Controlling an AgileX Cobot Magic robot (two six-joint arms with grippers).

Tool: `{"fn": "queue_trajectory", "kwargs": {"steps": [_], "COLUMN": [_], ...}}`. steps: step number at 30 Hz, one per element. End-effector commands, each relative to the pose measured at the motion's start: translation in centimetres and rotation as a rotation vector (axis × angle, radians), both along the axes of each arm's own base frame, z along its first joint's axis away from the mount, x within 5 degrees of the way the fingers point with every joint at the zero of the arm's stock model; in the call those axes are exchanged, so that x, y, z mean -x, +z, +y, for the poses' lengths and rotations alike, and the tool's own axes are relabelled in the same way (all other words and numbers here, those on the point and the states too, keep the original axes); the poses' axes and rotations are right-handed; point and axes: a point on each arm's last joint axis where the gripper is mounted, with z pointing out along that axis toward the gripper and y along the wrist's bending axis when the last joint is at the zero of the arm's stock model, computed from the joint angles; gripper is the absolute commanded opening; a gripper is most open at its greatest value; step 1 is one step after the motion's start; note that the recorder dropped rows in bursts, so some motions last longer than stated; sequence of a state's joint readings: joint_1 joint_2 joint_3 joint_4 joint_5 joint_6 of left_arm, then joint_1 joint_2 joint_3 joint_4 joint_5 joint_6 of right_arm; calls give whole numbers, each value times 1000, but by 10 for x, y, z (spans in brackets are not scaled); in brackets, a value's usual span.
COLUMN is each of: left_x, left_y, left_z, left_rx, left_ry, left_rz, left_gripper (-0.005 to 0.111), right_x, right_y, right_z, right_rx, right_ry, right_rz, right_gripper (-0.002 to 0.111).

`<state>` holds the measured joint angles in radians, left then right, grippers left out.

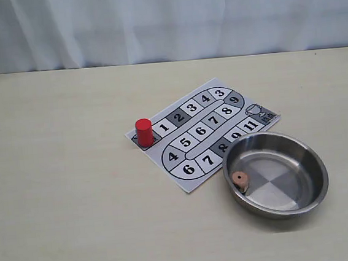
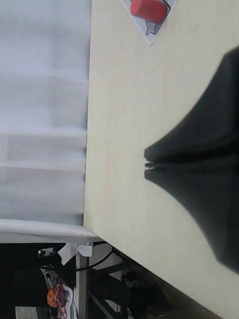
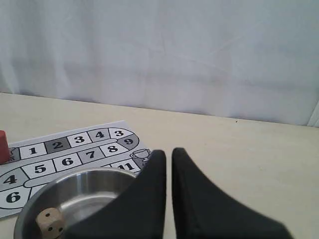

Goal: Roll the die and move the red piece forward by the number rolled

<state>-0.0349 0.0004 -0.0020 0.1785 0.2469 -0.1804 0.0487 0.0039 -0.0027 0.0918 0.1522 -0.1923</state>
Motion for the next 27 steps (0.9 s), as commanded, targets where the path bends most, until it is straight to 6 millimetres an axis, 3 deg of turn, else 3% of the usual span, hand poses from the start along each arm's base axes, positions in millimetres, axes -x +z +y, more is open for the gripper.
{"fn": "queue_trajectory", "kwargs": {"steps": [1, 7, 15, 20, 27], "left_x": [0, 0, 0, 0, 0], "left_y": [0, 0, 0, 0, 0], "left_z": [0, 0, 0, 0, 0], "left_rx": [10, 10, 10, 10, 10], "left_ry": [-2, -2, -2, -2, -2], "left_rz": [-11, -11, -11, -11, -11], "left_gripper": [0, 0, 0, 0, 0], "right_x": [0, 0, 3, 3, 18], "right_y": [6, 10, 30, 30, 82], "right_z": [-1, -1, -3, -3, -2], "right_rx": [9, 6, -55, -101, -126], "right_ry": [-9, -13, -30, -24, -2], "right_rz": [-77, -123, -336, -324, -336], "right_gripper": [4, 4, 4, 4, 4]}}
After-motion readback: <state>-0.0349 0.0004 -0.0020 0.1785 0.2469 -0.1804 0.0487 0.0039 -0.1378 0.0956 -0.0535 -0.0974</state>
